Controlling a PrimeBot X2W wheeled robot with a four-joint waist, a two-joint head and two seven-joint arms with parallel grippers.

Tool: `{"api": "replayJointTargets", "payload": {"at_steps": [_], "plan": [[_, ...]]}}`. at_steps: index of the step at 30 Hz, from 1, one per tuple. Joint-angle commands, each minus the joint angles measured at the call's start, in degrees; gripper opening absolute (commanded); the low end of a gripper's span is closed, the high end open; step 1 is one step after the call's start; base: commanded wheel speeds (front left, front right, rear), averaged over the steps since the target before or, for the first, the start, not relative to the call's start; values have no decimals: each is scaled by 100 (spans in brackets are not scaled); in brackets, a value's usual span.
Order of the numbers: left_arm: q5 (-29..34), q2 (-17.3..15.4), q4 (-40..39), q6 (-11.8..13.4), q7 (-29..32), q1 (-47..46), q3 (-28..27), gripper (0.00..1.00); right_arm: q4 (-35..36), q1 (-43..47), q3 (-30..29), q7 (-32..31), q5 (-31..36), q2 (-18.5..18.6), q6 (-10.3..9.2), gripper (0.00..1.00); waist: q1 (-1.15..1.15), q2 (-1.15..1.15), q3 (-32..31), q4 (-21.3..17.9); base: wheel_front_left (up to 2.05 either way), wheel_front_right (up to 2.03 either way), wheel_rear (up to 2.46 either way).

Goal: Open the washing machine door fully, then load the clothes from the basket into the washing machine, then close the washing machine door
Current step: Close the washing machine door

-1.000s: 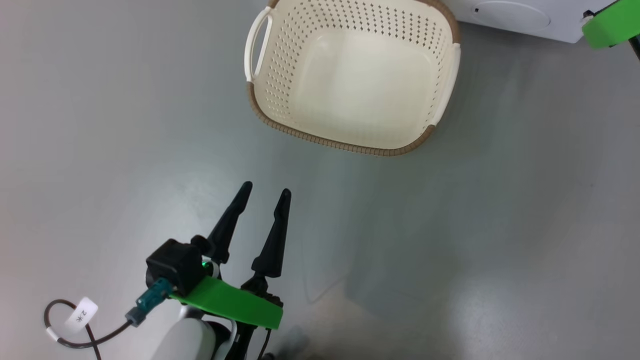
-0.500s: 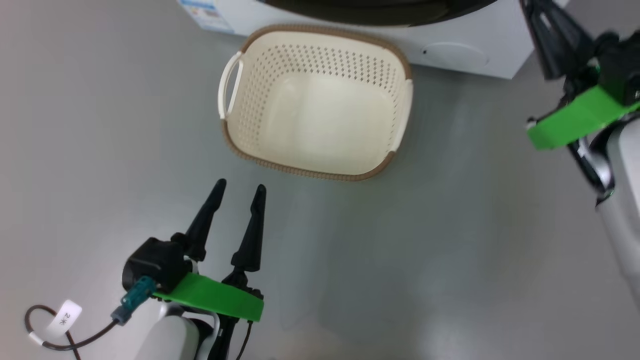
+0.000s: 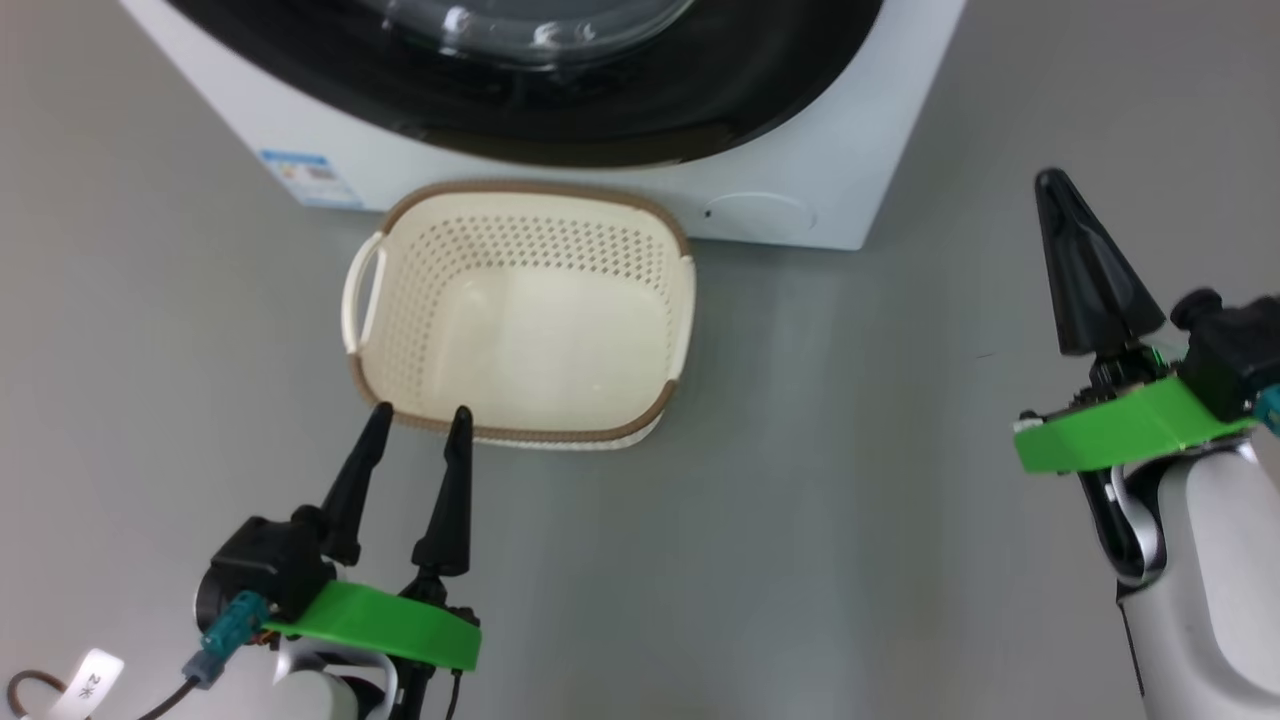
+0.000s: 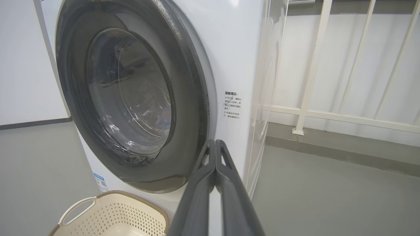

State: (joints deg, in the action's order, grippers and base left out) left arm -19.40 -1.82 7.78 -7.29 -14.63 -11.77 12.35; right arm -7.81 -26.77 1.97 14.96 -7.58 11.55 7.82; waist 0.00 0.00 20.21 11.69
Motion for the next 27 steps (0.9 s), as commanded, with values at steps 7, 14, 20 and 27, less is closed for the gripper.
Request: {"api": "replayJointTargets", "payload": {"at_steps": [7,14,20,27], "plan": [[119,-106,-83,-15,-37,233,-414,100,479,846,-574,4,130,-552,-33,0,0,0,-733,-655,0,0,0],[294,-106,-72,-17,-37,503,-624,100,551,1485,-907,4,144,-782,-33,0,0,0,-1027,-892,0,0,0],[342,-106,-63,-18,-37,655,-677,100,564,1935,-1110,4,96,-844,-33,0,0,0,-1204,-993,0,0,0],[335,-106,-39,19,-37,750,-755,100,480,2298,-1185,4,-206,-865,-33,85,0,0,-1375,-1041,0,0,0]]}}
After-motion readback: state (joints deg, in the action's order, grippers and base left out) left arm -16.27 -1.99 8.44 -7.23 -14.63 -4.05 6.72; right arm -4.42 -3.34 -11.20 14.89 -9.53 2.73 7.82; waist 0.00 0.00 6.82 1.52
